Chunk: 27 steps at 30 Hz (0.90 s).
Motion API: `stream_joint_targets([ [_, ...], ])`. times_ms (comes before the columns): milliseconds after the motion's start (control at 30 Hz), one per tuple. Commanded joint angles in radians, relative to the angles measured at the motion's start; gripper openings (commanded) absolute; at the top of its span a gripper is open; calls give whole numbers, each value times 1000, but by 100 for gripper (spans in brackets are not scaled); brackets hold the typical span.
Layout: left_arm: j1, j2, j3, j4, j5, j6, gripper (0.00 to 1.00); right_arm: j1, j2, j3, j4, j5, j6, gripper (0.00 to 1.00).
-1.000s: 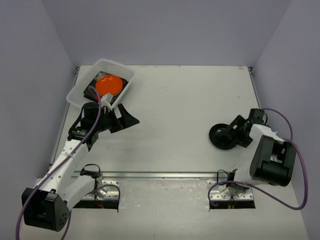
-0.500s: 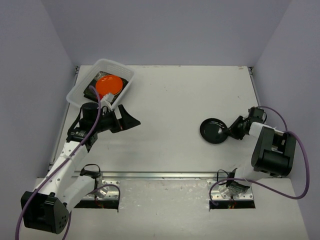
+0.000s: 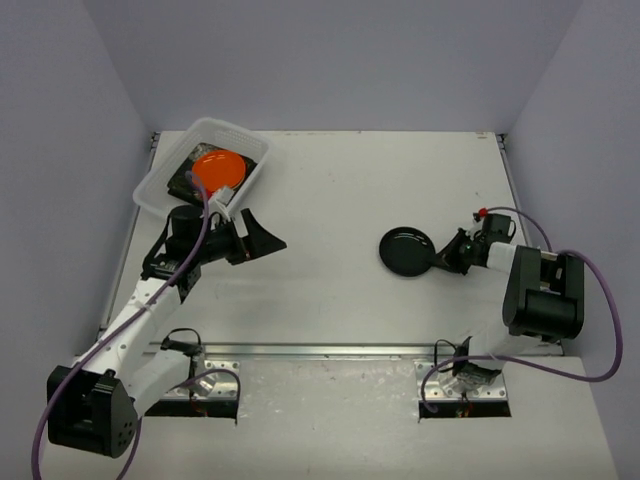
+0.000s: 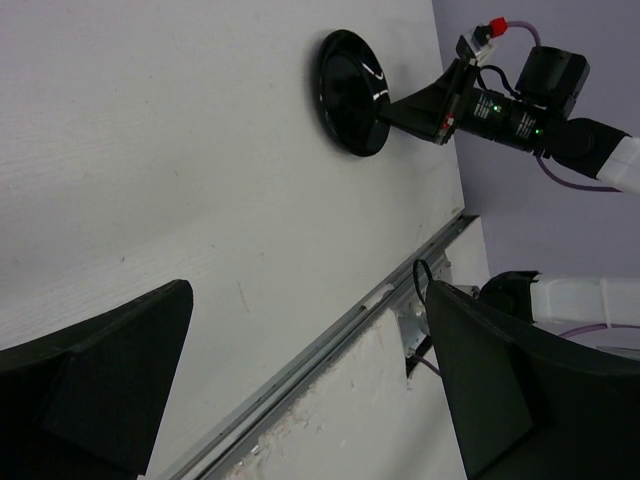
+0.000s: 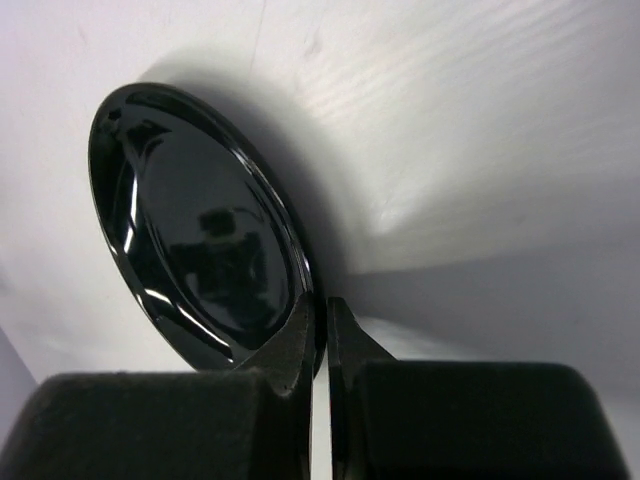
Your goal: Place the plates into the plastic bin on the countertop
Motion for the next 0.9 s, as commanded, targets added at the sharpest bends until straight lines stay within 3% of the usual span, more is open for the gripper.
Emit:
stream_joint_targets([
  [0, -82, 86, -42, 177, -2, -73, 100, 145, -130, -40, -53, -23, -4, 0],
  [200, -189, 270, -58, 372, -46, -118, 100, 354, -271, -58, 15, -105, 75, 0],
  [433, -220, 428, -103, 559, 10, -169, 94, 501, -266, -56, 159, -260, 191, 0],
  [633, -289, 511, -58, 582, 12, -181, 57, 584, -238, -14, 219, -308, 249, 0],
  [800, -295, 530, 4, 497, -23, -150, 3, 605, -242, 0, 241, -322, 270, 0],
  [833, -295, 527, 12, 474, -33, -145, 0, 605, -246, -1, 241, -317, 271, 0],
  [867, -289, 514, 35, 433, -66, -139, 0, 602, -255, 3, 208, -278, 265, 22],
])
